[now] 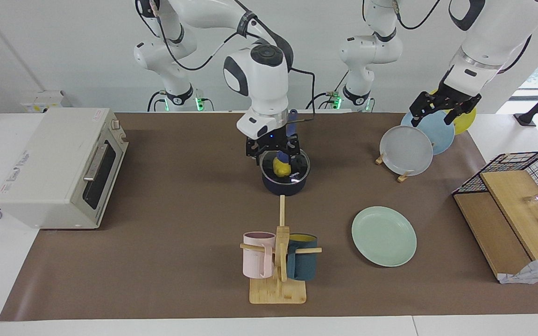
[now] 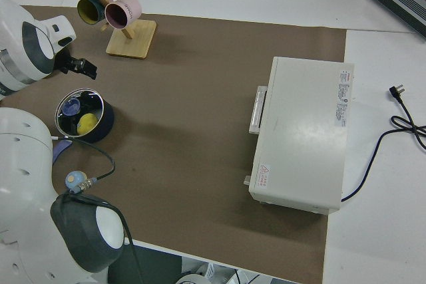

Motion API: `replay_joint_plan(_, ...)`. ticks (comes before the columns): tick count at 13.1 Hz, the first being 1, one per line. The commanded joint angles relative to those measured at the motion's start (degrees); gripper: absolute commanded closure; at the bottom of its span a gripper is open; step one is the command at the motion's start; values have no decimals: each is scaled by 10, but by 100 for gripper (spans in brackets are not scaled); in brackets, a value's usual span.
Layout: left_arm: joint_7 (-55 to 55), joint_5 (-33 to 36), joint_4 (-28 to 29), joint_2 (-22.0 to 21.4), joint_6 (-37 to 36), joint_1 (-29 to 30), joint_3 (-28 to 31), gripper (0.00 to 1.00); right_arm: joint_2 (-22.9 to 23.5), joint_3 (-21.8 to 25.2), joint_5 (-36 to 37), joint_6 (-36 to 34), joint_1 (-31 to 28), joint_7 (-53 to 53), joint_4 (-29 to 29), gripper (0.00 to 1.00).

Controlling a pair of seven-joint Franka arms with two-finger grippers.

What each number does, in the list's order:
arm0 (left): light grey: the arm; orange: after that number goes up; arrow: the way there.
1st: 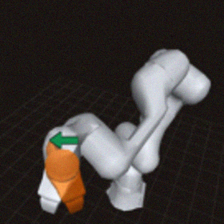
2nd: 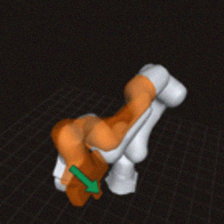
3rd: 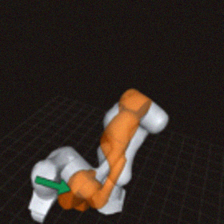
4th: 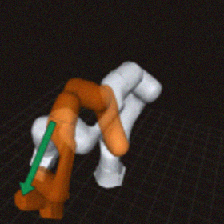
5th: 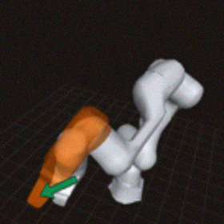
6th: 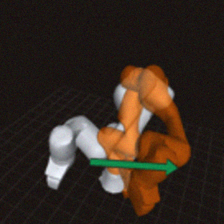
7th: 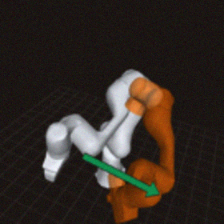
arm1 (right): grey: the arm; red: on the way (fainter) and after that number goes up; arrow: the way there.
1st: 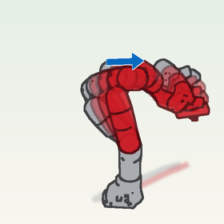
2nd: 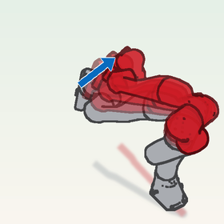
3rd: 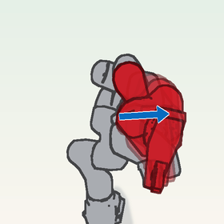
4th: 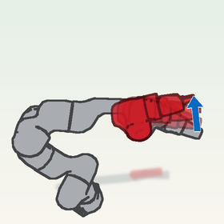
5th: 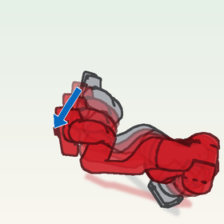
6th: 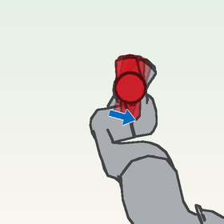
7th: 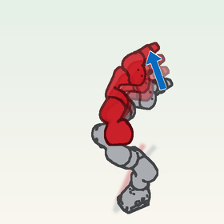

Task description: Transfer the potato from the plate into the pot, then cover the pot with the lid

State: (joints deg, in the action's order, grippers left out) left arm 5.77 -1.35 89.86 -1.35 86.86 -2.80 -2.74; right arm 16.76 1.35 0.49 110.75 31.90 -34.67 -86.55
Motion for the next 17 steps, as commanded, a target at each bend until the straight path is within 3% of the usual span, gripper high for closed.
replay_joint_plan(1,-3,7,16,-16,-3,4,-3,0,-36,-6,-4,-66,-91,118,26,0)
replay_joint_plan(5,-2,7,15,-16,-1,4,-3,0,-133,-5,-1,-189,-190,177,-3,0)
replay_joint_plan(8,-3,7,16,-16,-1,4,-3,0,-146,-5,-8,-187,-254,280,-35,0)
replay_joint_plan(17,-3,8,15,-16,-2,4,-3,0,-169,-14,37,-213,-280,339,-66,0)
